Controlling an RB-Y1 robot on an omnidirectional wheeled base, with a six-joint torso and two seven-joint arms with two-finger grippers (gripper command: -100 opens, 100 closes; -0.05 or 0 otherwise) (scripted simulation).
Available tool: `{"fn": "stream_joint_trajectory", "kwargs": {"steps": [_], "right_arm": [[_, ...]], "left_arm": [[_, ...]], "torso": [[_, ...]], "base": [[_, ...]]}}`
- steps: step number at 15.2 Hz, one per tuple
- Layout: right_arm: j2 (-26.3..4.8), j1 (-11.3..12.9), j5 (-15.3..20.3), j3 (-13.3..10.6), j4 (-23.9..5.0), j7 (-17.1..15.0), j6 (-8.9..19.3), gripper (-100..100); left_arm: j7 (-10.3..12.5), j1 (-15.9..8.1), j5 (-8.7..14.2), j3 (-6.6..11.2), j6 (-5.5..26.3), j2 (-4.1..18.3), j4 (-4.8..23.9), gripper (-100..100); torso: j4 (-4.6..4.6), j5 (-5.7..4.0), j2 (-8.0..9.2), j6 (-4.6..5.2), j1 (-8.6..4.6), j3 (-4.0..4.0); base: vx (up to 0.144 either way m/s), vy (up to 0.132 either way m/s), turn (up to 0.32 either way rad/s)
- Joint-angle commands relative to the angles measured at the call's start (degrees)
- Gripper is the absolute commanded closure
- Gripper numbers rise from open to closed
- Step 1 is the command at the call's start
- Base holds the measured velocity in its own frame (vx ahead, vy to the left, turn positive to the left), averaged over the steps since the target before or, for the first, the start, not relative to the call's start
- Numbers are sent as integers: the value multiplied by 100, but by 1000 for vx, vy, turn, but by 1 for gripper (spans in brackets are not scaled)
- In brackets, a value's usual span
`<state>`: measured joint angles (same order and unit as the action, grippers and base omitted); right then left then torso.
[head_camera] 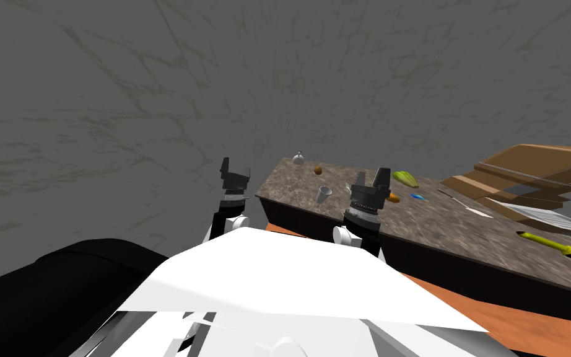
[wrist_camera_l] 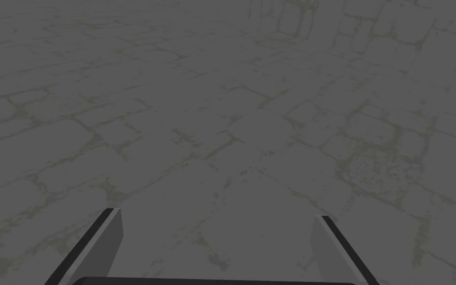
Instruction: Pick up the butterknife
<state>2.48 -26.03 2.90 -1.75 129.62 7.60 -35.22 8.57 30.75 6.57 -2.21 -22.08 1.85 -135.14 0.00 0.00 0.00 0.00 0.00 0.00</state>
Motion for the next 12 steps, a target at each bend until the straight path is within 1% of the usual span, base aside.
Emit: {"fn": "stream_joint_trajectory", "kwargs": {"steps": [1,3,5,6,8,9,11,12], "right_arm": [[0,0,0,0,0,0,0,0],[0,0,0,0,0,0,0,0],[0,0,0,0,0,0,0,0],[1,0,0,-1,0,0,0,0],[1,0,0,-1,0,0,0,0],[1,0,0,-1,0,0,0,0],[1,0,0,-1,0,0,0,0],[1,0,0,-1,0,0,0,0]], "left_arm": [[49,-45,24,10,54,166,57,-100],[166,-152,81,33,182,397,193,-100],[343,-315,168,68,378,622,399,-100],[343,-315,168,68,378,622,399,-100],[575,-526,282,114,633,837,668,-100],[575,-526,282,114,633,837,668,-100],[853,-779,419,168,918,1041,984,-100],[853,-779,419,168,940,1041,993,-100]], "torso": [[0,0,0,0,0,0],[0,0,-1,1,-4,0],[0,-2,-1,1,-13,-1],[-1,-3,-2,2,-18,-1],[-1,-4,-2,1,-21,-1],[-1,-4,-4,2,-23,-3],[-1,-5,-4,2,-21,-3],[-1,-4,-4,2,-22,-3]], "base": [[-1,-7,-8],[-1,-25,-24],[-3,-49,-29],[1,-53,-22],[4,-59,-28],[7,-57,-29],[1,-56,-38],[1,-59,-30]]}}
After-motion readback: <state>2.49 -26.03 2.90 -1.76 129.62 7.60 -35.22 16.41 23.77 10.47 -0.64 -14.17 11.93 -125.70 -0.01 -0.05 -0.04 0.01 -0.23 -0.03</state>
